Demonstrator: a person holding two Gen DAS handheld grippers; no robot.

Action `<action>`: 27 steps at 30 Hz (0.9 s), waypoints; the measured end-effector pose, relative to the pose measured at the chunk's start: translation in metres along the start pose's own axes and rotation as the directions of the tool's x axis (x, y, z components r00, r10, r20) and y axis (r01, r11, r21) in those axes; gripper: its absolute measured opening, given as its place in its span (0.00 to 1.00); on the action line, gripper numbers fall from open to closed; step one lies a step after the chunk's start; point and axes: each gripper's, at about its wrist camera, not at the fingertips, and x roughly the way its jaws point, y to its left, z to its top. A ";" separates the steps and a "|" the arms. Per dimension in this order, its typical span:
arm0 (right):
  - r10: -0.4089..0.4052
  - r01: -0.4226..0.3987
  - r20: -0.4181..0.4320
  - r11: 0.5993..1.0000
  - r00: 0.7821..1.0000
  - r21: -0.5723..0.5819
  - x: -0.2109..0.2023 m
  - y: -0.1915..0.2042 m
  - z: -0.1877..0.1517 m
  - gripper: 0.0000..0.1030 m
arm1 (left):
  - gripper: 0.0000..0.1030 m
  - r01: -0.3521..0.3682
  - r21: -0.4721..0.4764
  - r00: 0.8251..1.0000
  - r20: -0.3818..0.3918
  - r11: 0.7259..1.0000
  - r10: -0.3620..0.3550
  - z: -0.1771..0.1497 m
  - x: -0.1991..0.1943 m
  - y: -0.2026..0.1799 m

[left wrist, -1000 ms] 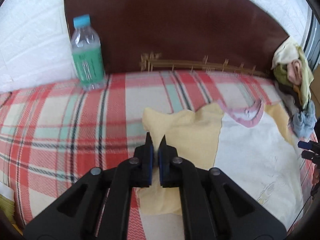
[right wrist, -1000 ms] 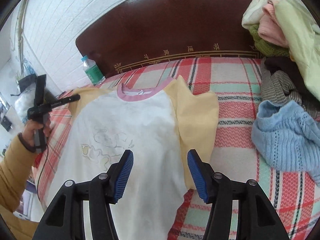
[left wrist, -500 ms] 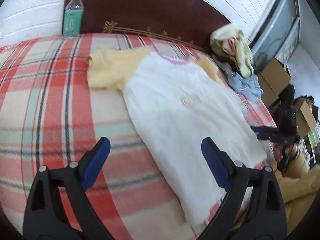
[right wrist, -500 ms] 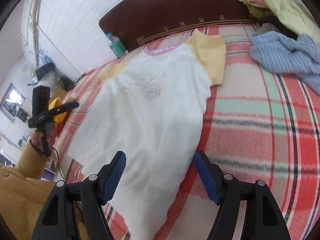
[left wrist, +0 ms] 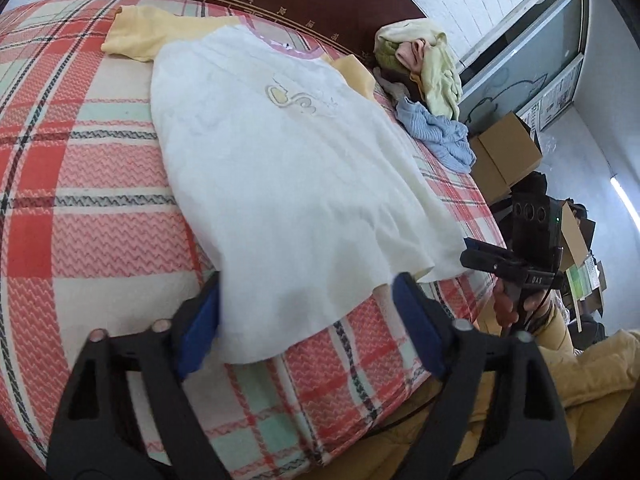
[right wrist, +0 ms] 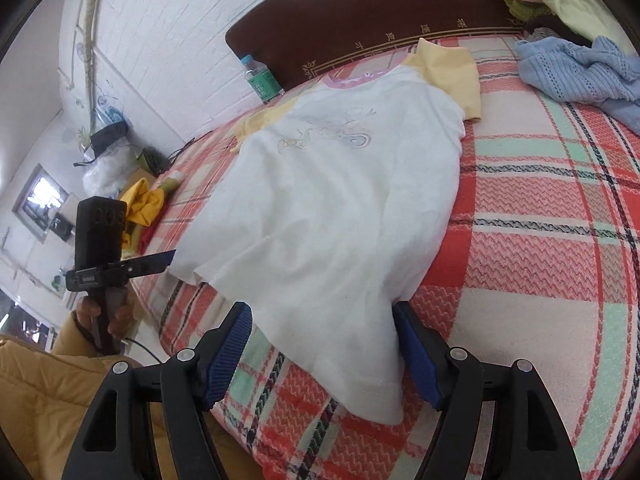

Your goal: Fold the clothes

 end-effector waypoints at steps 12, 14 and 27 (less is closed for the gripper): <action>0.117 -0.119 0.117 0.993 0.986 0.014 -0.051 0.013 0.016 0.06 | 0.07 0.094 -0.135 0.992 0.100 0.986 -0.081 0.015 -0.067 0.011; 0.122 -0.121 0.127 0.993 0.984 -0.009 -0.064 0.019 0.016 0.06 | 0.07 0.078 -0.122 0.993 0.095 0.990 -0.066 0.014 -0.080 0.009; -0.018 0.018 -0.064 1.000 0.998 -0.005 -0.037 0.000 -0.004 0.36 | 0.65 -0.110 -0.041 0.989 0.099 0.993 0.113 -0.027 -0.084 0.032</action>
